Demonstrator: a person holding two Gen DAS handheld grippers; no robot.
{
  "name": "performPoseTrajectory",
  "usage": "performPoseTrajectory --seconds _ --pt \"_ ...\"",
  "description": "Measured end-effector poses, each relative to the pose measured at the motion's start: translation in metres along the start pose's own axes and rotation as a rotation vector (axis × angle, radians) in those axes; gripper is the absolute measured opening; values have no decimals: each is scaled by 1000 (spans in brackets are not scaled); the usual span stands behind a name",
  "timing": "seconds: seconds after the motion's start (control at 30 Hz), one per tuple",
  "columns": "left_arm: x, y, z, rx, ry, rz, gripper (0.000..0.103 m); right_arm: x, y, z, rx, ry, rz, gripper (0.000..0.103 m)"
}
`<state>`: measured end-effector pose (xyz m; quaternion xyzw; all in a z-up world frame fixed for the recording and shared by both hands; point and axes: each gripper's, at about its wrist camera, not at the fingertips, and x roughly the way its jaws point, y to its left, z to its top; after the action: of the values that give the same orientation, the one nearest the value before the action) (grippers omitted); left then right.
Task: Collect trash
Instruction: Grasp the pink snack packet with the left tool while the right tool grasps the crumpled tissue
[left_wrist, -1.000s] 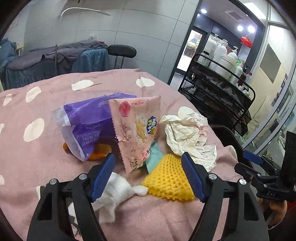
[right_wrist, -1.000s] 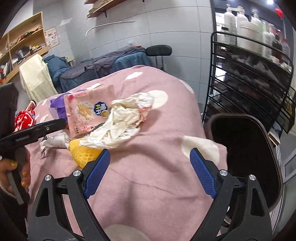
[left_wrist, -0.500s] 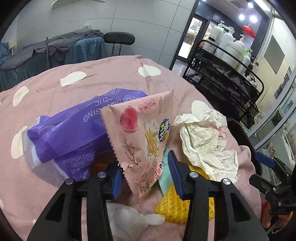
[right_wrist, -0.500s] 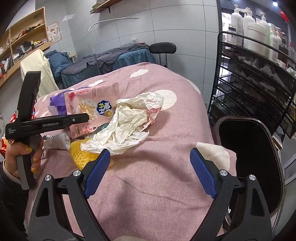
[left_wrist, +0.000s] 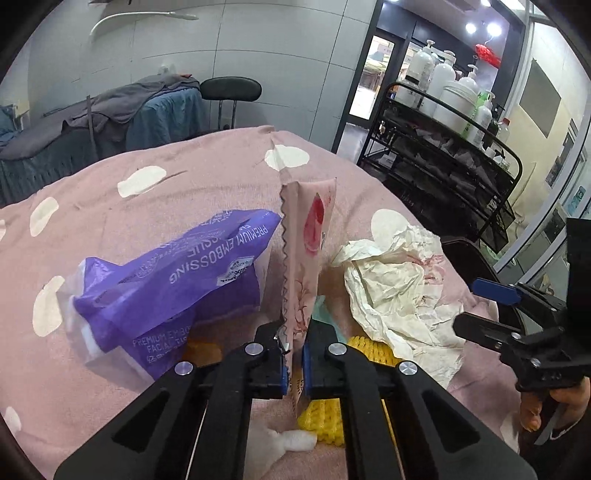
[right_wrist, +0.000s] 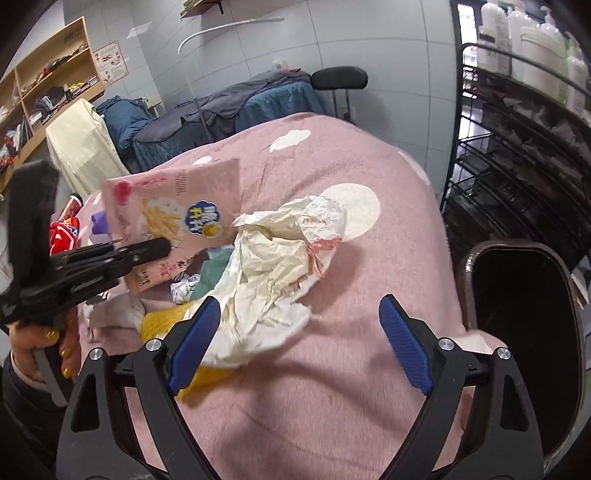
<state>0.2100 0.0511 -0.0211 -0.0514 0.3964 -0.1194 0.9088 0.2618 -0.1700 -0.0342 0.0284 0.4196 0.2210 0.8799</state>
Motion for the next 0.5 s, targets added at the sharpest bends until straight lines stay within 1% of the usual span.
performPoseTrajectory --seconds 0.03,0.17,0.27,0.37,0.47,0.5 --pt "-5 0 -1 -3 -14 1 6 6 -1 4 2 19 7 87" --pt "-24 -2 -6 -21 -64 -7 6 35 -1 17 16 97 25 73" --pt "-31 -7 -10 -12 -91 9 6 46 4 23 3 106 11 67" --pt "-33 -8 -15 -31 -94 -1 6 52 9 26 -4 113 17 43" --pt "-34 -11 -20 -36 -100 18 6 56 7 24 1 123 29 33" --pt "-34 -12 -21 -34 -101 29 6 56 6 22 8 120 32 31"
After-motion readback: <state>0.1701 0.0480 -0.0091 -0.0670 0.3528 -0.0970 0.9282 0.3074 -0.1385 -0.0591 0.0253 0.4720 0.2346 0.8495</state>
